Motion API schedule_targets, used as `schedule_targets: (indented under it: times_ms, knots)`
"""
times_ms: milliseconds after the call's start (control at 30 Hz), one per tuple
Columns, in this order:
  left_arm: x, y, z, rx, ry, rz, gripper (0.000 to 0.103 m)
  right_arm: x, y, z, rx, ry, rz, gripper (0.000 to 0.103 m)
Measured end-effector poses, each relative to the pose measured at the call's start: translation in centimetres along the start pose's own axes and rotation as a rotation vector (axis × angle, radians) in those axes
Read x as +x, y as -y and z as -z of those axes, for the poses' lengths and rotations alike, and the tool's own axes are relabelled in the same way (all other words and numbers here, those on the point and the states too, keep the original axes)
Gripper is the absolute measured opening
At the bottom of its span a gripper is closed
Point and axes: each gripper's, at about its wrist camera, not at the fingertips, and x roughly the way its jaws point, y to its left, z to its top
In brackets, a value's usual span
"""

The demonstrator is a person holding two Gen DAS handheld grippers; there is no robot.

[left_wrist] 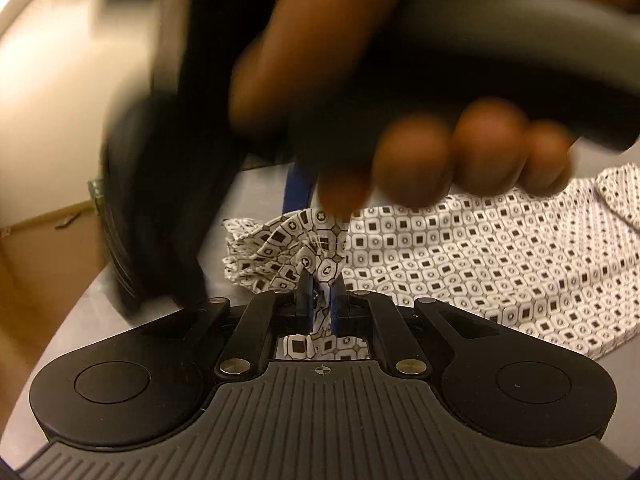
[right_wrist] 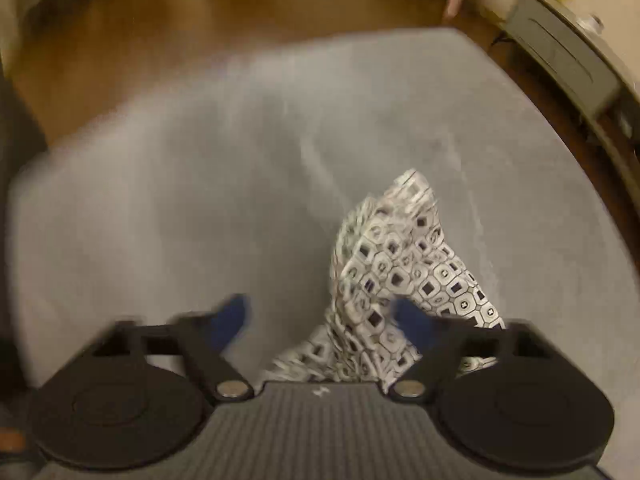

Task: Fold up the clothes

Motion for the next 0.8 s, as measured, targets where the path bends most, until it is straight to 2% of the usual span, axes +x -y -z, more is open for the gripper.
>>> schedule_targets:
  times_ms: [33, 67, 100, 133, 200, 267, 300, 333, 400, 433, 500, 533, 567, 667, 733, 800]
  knots:
    - [-0.1, 0.0, 0.1, 0.004, 0.004, -0.001, 0.0, 1.0, -0.4, -0.2, -0.027, -0.018, 0.049, 0.011]
    - [-0.3, -0.1, 0.2, 0.008, 0.012, -0.006, 0.0, 0.4, 0.4, 0.0, 0.007, 0.035, 0.061, 0.01]
    - [-0.6, 0.0, 0.2, 0.014, 0.028, -0.006, 0.0, -0.4, 1.2, 0.4, 0.047, 0.091, 0.066, 0.009]
    - [-1.0, 0.0, 0.1, 0.019, 0.046, -0.003, 0.0, -1.8, 2.6, 1.7, 0.118, 0.155, 0.031, 0.009]
    - [-2.4, 0.4, -0.1, 0.023, 0.098, 0.05, 0.0, -4.4, 5.8, 6.1, 0.272, 0.272, -0.022, 0.009]
    - [-3.7, 1.5, -0.2, 0.045, 0.134, 0.16, 0.0, -5.8, 8.9, 11.7, 0.439, 0.359, -0.075, 0.008]
    - [-4.1, 2.1, -0.3, 0.056, 0.119, 0.247, 0.0, -5.6, 10.3, 15.2, 0.527, 0.381, -0.088, 0.009]
    - [-4.1, 2.8, -0.2, 0.066, 0.081, 0.345, 0.0, -5.1, 11.2, 18.6, 0.614, 0.395, -0.096, 0.009]
    - [-4.0, 4.1, 0.2, 0.097, 0.002, 0.508, 0.002, -2.7, 12.4, 24.7, 0.769, 0.366, -0.104, 0.01]
    - [-4.0, 4.4, 0.4, 0.112, -0.023, 0.57, 0.005, -1.2, 13.2, 27.3, 0.836, 0.342, -0.108, 0.013]
    - [-4.5, 4.2, 0.6, 0.123, -0.03, 0.638, 0.005, 1.8, 13.6, 30.3, 0.901, 0.292, -0.119, 0.025]
    - [-4.6, 3.5, 0.5, 0.1, -0.022, 0.653, 0.005, 2.4, 13.4, 31.2, 0.918, 0.296, -0.121, 0.027]
    - [-4.5, 2.6, 0.2, 0.068, -0.012, 0.662, 0.006, 2.4, 13.3, 31.9, 0.936, 0.328, -0.117, 0.037]
    - [-3.3, -0.6, -1.0, -0.087, 0.007, 0.658, 0.018, 0.4, 12.4, 33.2, 0.961, 0.463, -0.016, 0.039]
    - [-1.8, -2.3, -2.2, -0.187, 0.007, 0.634, 0.019, -0.6, 11.4, 32.7, 0.893, 0.525, 0.048, 0.039]
    - [0.9, -2.7, -3.0, -0.266, -0.054, 0.586, 0.019, -0.7, 10.6, 30.8, 0.796, 0.562, 0.083, 0.039]
